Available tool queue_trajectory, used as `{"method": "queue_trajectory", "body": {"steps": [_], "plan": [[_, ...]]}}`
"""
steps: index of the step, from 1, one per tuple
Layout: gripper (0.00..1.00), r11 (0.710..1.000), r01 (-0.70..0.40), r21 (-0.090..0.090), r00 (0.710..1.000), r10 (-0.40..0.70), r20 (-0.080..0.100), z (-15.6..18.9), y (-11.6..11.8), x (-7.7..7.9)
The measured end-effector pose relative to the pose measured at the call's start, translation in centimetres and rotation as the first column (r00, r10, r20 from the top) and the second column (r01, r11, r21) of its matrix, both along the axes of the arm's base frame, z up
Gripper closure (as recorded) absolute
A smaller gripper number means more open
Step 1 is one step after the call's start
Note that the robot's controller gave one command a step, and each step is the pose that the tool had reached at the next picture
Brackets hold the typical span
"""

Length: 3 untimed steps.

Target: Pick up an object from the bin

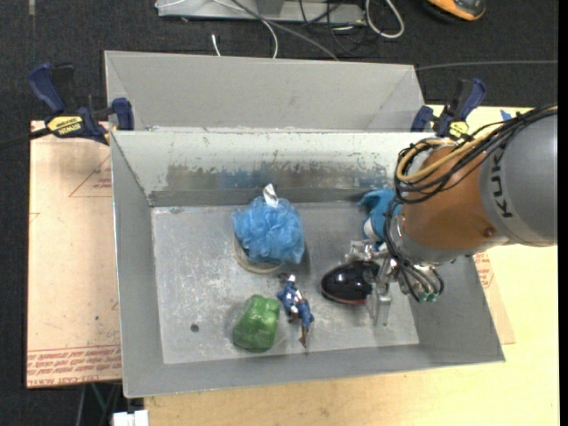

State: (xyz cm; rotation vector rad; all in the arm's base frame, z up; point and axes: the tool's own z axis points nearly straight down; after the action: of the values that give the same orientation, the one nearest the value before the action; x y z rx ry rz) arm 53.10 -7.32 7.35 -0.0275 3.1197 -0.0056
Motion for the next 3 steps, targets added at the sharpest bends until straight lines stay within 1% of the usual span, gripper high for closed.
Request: {"method": "queue_trajectory", "body": {"steps": [1,2,3], "plan": [[1.00,1.000,0.000,0.000,1.000,0.000,0.000,0.0,0.0,0.0],[1.00,0.973,-0.232,-0.003,0.973,0.232,-0.003,-0.1,-0.7,4.5],[1.00,1.000,-0.004,0.001,1.000,0.004,-0.003,0.1,0.5,-0.2]]}}
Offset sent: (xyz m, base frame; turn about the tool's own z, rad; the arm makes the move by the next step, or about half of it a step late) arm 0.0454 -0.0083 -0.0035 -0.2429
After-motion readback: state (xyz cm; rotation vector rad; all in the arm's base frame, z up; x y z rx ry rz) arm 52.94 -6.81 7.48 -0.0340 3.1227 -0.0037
